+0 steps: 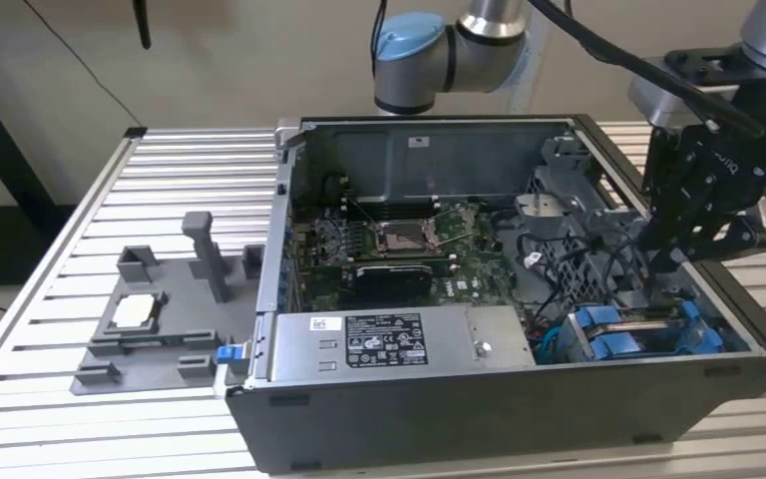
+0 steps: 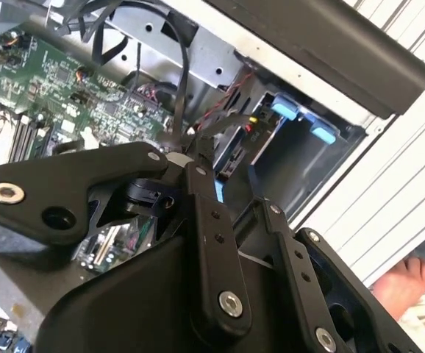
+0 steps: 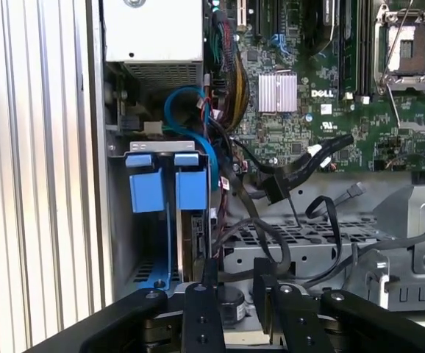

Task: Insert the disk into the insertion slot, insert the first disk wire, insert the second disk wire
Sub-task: 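Insert the second disk wire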

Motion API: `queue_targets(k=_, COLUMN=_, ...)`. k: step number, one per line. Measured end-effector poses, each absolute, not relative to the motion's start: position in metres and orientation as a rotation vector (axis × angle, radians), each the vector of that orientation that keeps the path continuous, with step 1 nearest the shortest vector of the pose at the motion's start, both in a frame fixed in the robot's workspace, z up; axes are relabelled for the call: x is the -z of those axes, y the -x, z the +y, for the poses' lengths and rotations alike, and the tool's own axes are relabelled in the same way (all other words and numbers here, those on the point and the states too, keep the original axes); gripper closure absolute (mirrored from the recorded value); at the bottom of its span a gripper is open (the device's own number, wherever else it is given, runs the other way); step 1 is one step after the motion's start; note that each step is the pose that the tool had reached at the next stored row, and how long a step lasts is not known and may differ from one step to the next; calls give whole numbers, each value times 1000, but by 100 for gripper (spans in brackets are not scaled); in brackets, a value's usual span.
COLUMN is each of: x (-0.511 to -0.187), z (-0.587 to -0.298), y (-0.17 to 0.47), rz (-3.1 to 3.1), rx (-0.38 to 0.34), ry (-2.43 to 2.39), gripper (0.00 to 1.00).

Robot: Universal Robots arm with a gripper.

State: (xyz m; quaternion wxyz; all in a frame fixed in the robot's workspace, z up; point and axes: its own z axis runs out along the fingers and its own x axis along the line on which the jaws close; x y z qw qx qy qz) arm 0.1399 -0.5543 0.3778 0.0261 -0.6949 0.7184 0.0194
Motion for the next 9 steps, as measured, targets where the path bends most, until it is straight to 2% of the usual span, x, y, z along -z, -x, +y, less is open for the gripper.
queue_targets(k=9, x=-381, z=-554, y=-126, rz=2219, rx=-62, ry=2146, gripper=66)
